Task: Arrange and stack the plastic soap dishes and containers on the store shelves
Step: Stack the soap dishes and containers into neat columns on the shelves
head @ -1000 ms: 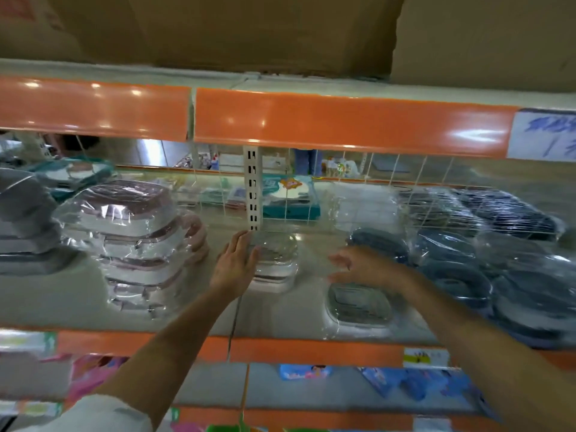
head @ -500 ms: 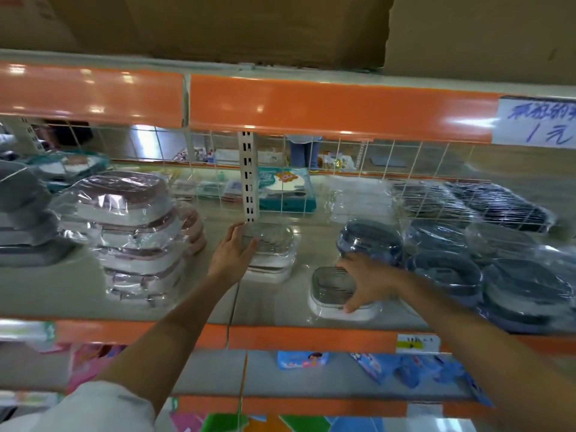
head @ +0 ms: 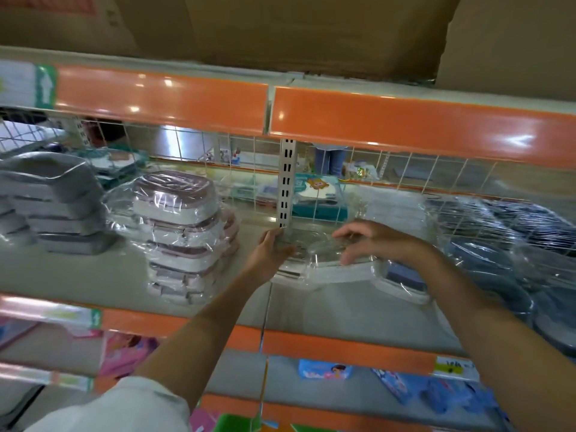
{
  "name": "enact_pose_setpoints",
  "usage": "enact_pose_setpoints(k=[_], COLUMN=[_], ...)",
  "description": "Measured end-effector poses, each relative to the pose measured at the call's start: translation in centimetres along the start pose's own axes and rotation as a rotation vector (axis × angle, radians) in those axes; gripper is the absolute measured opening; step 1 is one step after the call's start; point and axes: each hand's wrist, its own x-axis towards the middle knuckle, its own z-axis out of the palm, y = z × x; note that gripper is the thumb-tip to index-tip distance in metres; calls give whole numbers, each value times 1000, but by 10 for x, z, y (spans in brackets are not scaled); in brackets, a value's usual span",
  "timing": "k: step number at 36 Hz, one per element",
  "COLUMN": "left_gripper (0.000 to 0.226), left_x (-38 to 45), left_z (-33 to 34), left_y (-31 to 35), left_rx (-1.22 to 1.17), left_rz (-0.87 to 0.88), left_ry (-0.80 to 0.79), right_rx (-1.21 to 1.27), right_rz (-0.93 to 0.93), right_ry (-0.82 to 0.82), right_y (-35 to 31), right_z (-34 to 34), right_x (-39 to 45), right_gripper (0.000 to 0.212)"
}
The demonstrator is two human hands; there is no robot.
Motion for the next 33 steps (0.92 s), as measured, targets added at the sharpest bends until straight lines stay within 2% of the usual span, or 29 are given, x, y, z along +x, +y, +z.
enact_pose_setpoints(k=[3, 6, 10, 12, 17, 19, 22, 24, 25, 29, 31, 33], left_gripper=[56, 55, 84, 91, 107, 107, 98, 91, 81, 20, 9, 9], left_x=[4, 1, 11, 4, -1, -3, -5, -3, -2, 8, 9, 10], left_z=[-2, -4, -5, -10, -15, -18, -22, -23, -23, -21, -21, -21], left_y=[-2, -2, -22, -15, -14, -12, -7, -4, -2, -4, -8, -13], left_rx=[74, 96, 11, -57, -187, -237, -281, -331, -355, -313, -368, -440], left_rz=[17, 41, 70, 66, 125, 114, 159, 165, 164, 140, 94, 78], left_ry=[48, 4, -33, -55, -120, -145, -119, -107, -97, -79, -102, -120], right_rx=[127, 221, 122, 68, -21, 32, 153, 234, 282, 520, 566, 573], right_rz=[-21, -57, -62, -59, 11, 28, 36, 65, 87, 91, 68, 56], right_ry=[-1, 48, 194, 239, 184, 168, 222, 321, 375, 404, 415, 419], right_y=[-5, -8, -9, -11, -16, -15, -11, -6, -2, 9, 12, 11], right_z=[7, 9, 16, 21, 39, 48, 55, 59, 62, 76, 83, 85], right_x=[3, 5, 18, 26, 49, 54, 57, 58, 58, 57, 57, 57], right_gripper=[57, 58, 70, 75, 85, 89, 99, 110, 113, 101, 99, 100])
